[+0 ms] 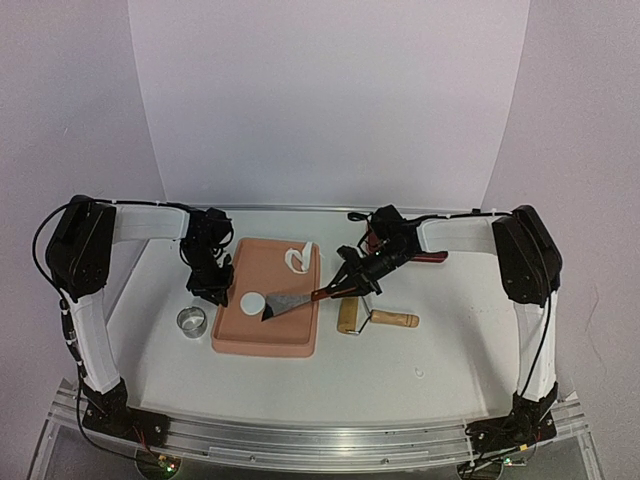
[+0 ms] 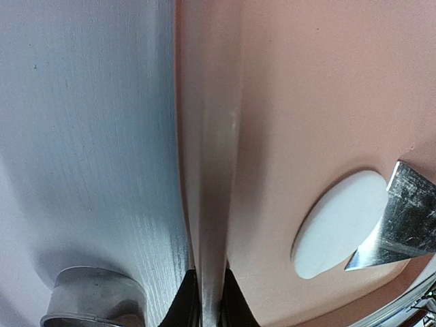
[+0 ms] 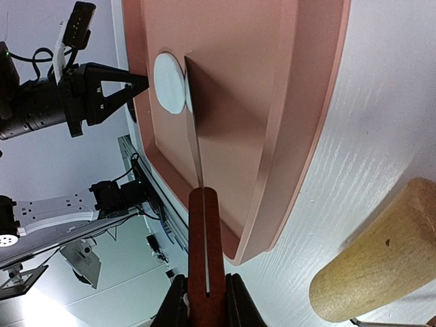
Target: Roll out the dumpling wrappers from the dough
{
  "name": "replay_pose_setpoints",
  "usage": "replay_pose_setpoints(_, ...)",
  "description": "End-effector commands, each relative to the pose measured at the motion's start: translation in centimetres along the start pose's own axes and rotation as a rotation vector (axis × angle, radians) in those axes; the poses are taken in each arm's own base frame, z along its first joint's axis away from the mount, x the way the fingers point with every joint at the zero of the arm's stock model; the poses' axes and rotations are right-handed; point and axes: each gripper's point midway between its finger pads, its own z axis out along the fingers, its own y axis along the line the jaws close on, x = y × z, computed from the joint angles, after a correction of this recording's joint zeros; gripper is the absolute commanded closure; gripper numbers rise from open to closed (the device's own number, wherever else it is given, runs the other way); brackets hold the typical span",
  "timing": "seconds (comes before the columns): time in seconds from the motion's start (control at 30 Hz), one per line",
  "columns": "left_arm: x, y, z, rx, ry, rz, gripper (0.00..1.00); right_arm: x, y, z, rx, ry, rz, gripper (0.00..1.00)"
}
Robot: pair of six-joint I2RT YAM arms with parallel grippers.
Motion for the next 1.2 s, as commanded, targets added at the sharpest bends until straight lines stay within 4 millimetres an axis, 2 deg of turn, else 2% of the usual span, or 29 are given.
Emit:
replay_pose_setpoints(0.0,-1.6,-5.6,-4.5,0.178,-0.091,0.07,1.0,2.3,-11.5,2.4,0.409,0.013,0.219,1.0)
replay_pose_setpoints(0.2,-2.1,-6.2,-6.7,0.19,-0.128,0.066,1.0,3.5,-13.0,2.8,0.431,0.046,0.225,1.0)
replay_pose_setpoints(0.33,-2.5,-6.7,-8.9,0.194,-0.157,0.07,1.0,3.7,-12.3,2.6,0.406,0.046,0.211,1.0)
replay_pose_setpoints(0.47,-2.5,-7.1,-10.4,0.213,-0.179,0.077,1.0,2.2,-11.2,3.9,0.323,0.023,0.215,1.0)
replay_pose_setpoints(0.73,-2.2,-6.9,-10.3,0.21,-0.17,0.082,1.0,-0.3,-7.6,5.7,0.204,-0.009,0.137,1.0)
replay_pose_setpoints(0.93,-2.2,-7.2,-10.5,0.221,-0.176,0.084,1.0,-0.6,-4.3,7.9,0.085,0.011,0.058,1.0)
replay_pose_setpoints(1.17,-2.0,-7.1,-10.6,0.223,-0.175,0.087,1.0,-1.0,-2.9,8.5,0.053,0.0,0.015,1.0)
